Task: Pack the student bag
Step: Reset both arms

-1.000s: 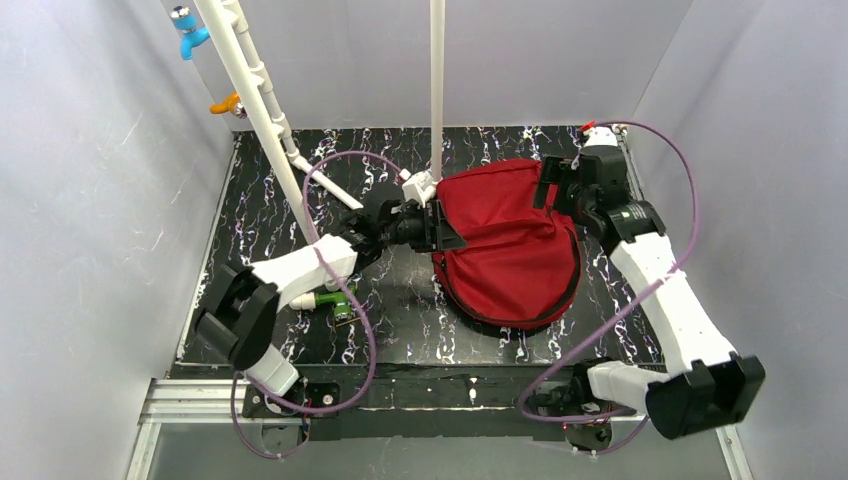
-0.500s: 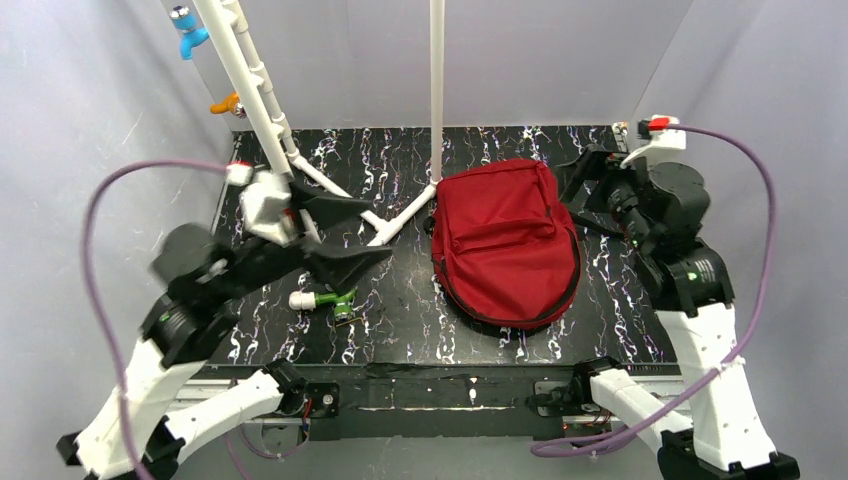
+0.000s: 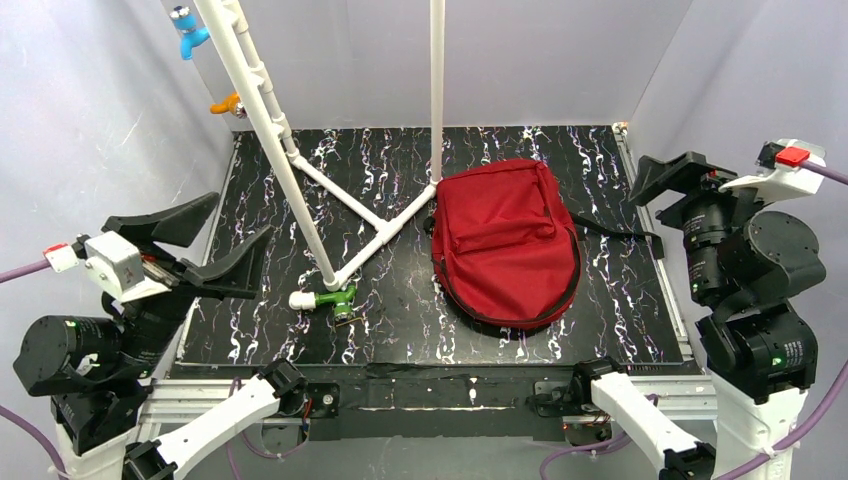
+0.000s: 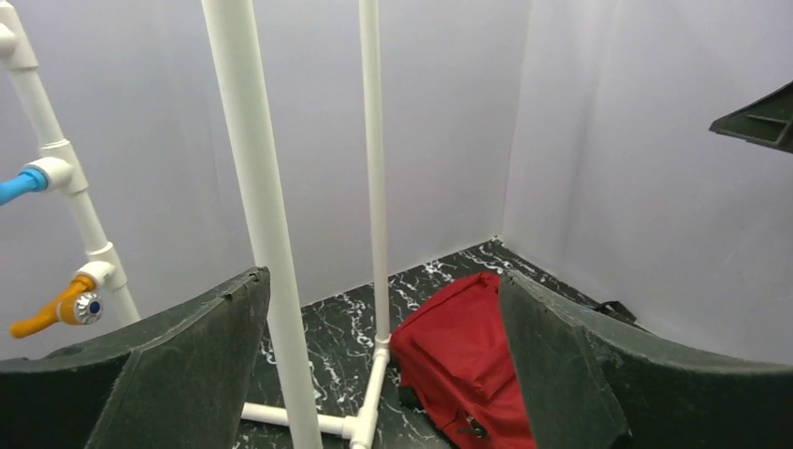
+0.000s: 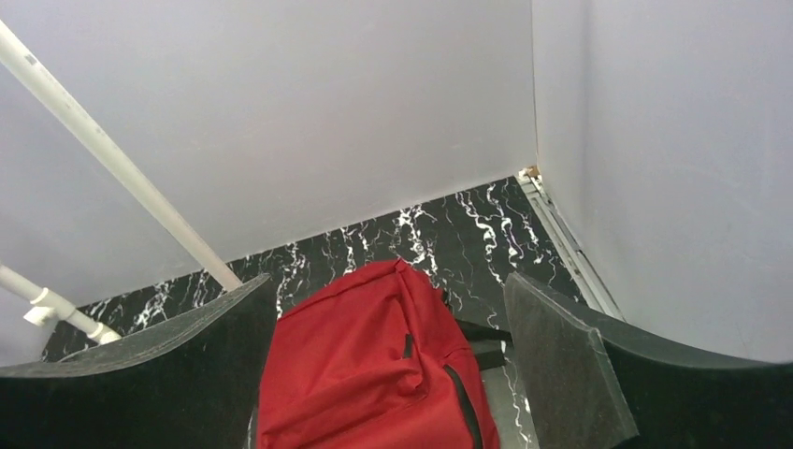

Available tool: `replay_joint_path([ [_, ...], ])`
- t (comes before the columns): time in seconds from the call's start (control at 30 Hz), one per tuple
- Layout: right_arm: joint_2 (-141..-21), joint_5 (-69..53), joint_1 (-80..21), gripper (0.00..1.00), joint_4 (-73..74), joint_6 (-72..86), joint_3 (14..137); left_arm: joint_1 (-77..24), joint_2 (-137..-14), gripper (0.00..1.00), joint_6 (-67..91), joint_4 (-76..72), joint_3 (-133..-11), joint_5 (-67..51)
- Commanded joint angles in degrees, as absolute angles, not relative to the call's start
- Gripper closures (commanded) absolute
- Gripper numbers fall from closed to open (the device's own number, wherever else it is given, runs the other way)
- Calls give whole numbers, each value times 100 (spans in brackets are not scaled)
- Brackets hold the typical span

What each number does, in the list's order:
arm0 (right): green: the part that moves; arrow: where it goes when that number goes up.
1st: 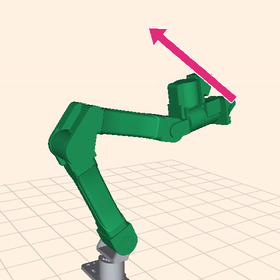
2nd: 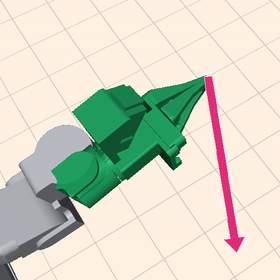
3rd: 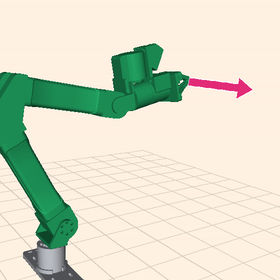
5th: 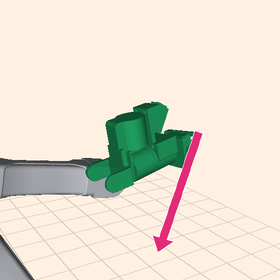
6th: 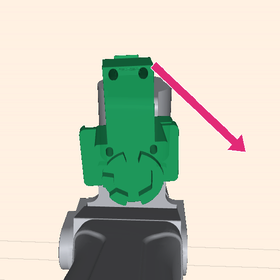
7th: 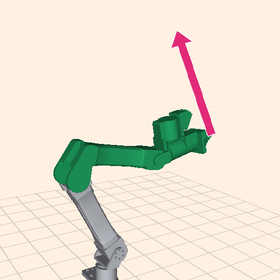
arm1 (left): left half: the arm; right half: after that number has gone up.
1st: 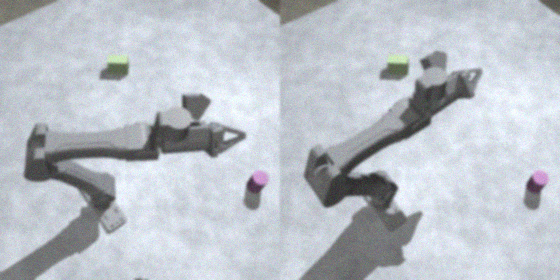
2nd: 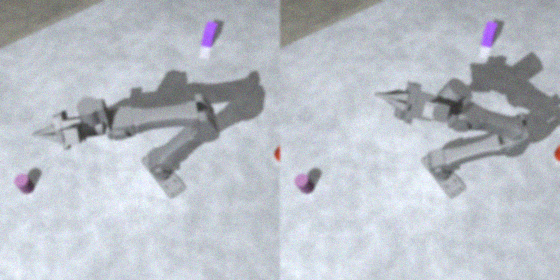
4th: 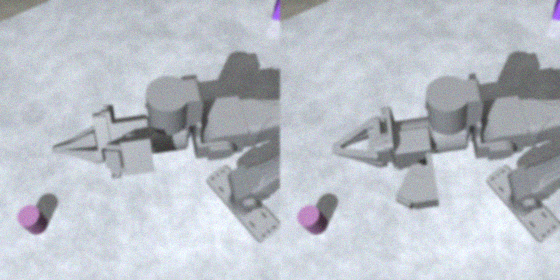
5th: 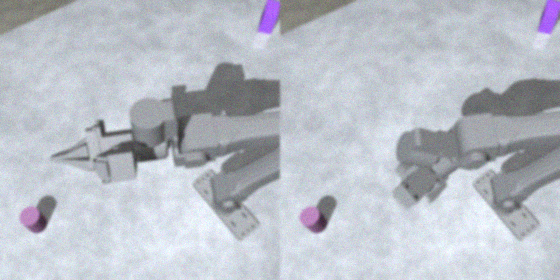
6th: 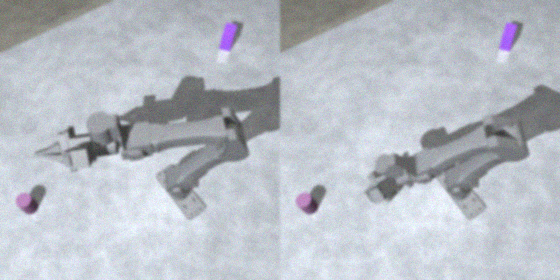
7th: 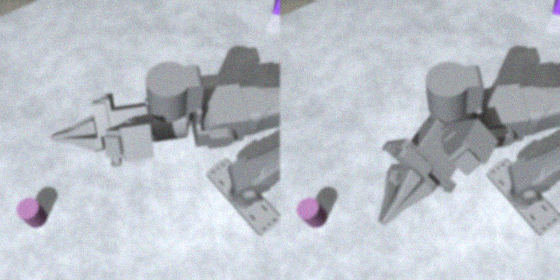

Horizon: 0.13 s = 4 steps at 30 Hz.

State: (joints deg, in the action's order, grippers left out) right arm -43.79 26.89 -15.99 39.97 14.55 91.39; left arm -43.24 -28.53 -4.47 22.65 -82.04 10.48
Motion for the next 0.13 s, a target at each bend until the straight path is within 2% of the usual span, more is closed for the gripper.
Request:
replay_joint_path([
  [0.0, -4385, 2540, -1591, 2, 3964, 1234, 9272, -4313, -3003, 9, -624, 2357, -8332, 1287],
  [0.1, -4388, 2761, -1591, 2, 3980, 1263, 9305, -4311, -3029, 9, -613, 2371, -8331, 1275],
])
